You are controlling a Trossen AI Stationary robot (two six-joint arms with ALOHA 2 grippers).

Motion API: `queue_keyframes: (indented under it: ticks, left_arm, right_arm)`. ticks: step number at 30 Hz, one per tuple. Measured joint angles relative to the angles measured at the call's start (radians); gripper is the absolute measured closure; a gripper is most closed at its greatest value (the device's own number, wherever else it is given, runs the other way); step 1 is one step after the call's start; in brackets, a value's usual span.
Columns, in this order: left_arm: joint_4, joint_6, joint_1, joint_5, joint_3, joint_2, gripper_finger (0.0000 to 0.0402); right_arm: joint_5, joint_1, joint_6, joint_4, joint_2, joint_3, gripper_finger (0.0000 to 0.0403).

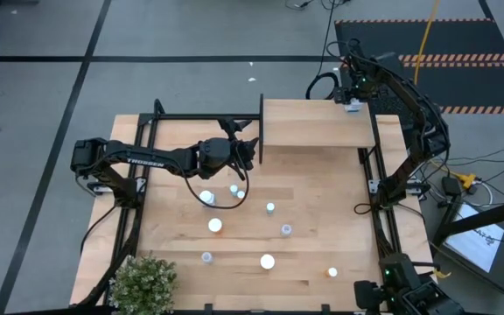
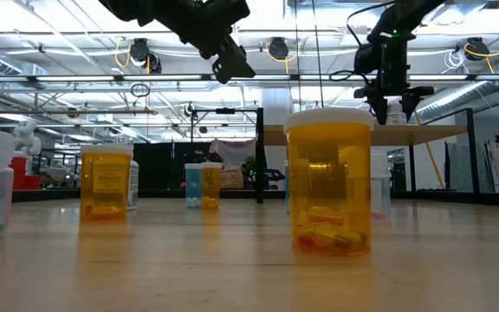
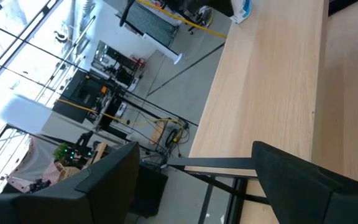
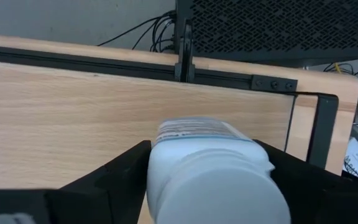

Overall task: Pick and place medicine bottles onto shelf by color
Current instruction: Put the bottom white pill bottle on the shelf, then put the white pill bottle on the shelf aligned with the other white pill bottle

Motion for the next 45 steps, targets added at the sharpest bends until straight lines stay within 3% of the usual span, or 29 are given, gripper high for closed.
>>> queue_keyframes:
  ticks: [17, 27, 31, 39, 45]
  left_arm:
    - [-0.002, 0.0, 0.0, 0.0, 0.0, 0.0, 0.0092]
    - [-0.005, 0.001, 0.0, 0.0, 0.0, 0.0, 0.0092]
    - [-0.005, 0.001, 0.0, 0.0, 0.0, 0.0, 0.0092]
    - [-0.005, 0.002, 0.0, 0.0, 0.0, 0.0, 0.0092]
    - [-0.005, 0.001, 0.0, 0.001, 0.0, 0.0, 0.0092]
  right_arm:
    - [0.007, 0.006, -0.012, 0.043, -0.019, 0.001, 0.0119]
    - [0.013, 0.007, -0.022, 0.09, -0.114, 0.002, 0.0119]
    - [0.066, 0.018, -0.015, 0.088, -0.164, 0.002, 0.0119]
    - [0.06, 0.128, -0.045, 0.152, -0.289, 0.002, 0.0119]
    - [0.056, 0.318, -0.076, 0.262, -0.41, 0.002, 0.0122]
